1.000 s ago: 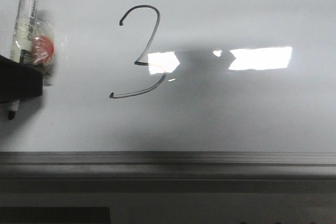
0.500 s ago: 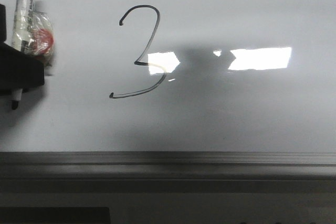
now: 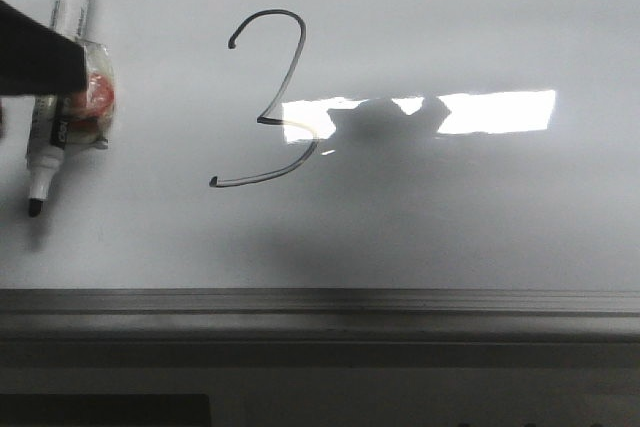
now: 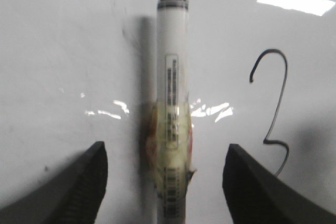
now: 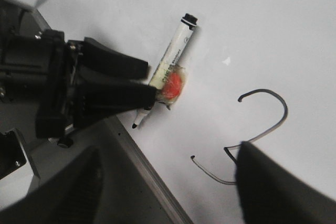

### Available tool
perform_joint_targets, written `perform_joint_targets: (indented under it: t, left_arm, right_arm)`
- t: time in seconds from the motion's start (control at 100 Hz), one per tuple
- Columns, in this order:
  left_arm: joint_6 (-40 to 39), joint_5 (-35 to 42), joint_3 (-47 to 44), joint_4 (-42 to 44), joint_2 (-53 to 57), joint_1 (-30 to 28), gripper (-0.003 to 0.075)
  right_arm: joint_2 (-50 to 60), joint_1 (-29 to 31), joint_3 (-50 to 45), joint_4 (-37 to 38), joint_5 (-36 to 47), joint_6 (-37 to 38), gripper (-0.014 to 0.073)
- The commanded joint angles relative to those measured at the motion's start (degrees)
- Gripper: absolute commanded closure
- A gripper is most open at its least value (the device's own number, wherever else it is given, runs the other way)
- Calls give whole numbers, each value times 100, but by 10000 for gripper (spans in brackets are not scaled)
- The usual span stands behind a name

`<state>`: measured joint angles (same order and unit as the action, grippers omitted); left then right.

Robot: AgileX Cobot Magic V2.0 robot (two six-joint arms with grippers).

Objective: Write number 3 on whiteboard

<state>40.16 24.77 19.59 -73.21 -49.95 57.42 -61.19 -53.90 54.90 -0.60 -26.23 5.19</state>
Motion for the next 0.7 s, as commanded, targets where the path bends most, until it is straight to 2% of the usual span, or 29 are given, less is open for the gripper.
perform_joint_targets:
  t: [0.0, 0.03, 0.05, 0.06, 0.1, 0.12, 0.24, 0.39, 0.54, 0.69]
  left_arm:
    - [285, 315, 129, 106, 505, -1, 375]
    - [328, 330, 129, 106, 682, -1, 465]
    - [407, 330, 129, 106, 813, -1, 508]
    - [441, 330, 129, 106, 897, -1, 553]
    - [723, 330, 129, 106, 1111, -1, 692]
    - [838, 330, 129, 106, 1194, -1, 736]
    - [1892, 239, 108, 126, 1827, -1, 741]
    - [2743, -87, -82, 331, 2398, -1, 740]
    - [2975, -401, -486, 796, 2839, -1, 740]
    - [2975, -455, -691, 797, 3021, -1, 741]
  right_arm:
    - [256, 61, 206, 60, 253, -54, 428]
    - [307, 59, 206, 104, 208, -54, 563]
    - [348, 59, 206, 154, 193, -54, 638]
    - [373, 59, 192, 185, 178, -54, 663]
    - [458, 59, 149, 227, 178, -54, 655]
    - [515, 59, 129, 271, 203, -54, 656]
    - [947, 59, -287, 548, 614, -54, 657]
    - [1812, 59, -1237, 1011, 1411, -54, 657]
    - [2821, 59, -2319, 1120, 1873, -54, 657]
    - [3732, 59, -3130, 1137, 1976, -54, 658]
